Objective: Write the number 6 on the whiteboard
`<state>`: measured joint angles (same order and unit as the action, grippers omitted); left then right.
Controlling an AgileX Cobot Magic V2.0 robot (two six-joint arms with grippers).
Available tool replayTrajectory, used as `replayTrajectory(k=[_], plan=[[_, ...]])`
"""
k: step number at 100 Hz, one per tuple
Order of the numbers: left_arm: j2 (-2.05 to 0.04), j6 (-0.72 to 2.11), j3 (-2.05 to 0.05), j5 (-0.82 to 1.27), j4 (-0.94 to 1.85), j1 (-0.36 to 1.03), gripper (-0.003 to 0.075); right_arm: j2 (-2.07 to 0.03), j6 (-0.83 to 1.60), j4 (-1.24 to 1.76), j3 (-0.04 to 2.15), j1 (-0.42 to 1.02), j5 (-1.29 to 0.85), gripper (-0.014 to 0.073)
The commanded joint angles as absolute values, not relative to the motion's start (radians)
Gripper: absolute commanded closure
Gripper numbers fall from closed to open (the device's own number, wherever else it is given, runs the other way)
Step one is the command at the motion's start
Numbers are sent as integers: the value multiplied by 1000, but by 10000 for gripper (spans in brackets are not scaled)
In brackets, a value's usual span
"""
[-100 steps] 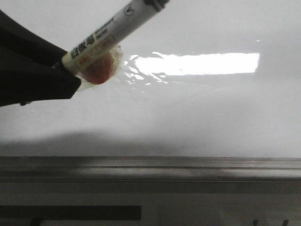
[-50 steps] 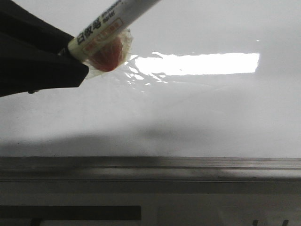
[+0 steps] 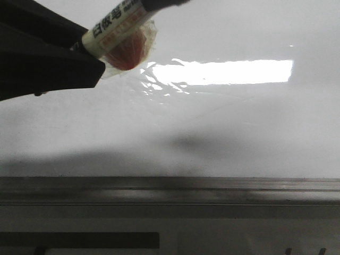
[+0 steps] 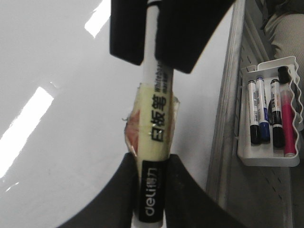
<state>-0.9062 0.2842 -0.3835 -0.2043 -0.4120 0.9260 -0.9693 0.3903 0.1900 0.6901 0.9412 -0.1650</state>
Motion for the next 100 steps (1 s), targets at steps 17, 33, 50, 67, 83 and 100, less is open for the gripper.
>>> replayTrajectory(k=[17, 33, 50, 67, 83, 100], plan=[[-896, 281, -412, -292, -404, 933, 739, -978, 401, 206, 724, 953, -90, 334], [-896, 281, -412, -290, -404, 933, 739, -978, 401, 211, 724, 953, -57, 334], [-896, 281, -412, -290, -404, 933, 739, -978, 401, 233, 724, 953, -68, 335], [-896, 281, -412, -290, -404, 933, 739, -978, 401, 242, 724, 953, -70, 449], [-896, 281, -412, -290, -404, 933, 738, -978, 401, 252, 724, 953, -70, 664], [-896, 281, -412, -290, -404, 933, 641, -978, 401, 252, 724, 953, -70, 664]])
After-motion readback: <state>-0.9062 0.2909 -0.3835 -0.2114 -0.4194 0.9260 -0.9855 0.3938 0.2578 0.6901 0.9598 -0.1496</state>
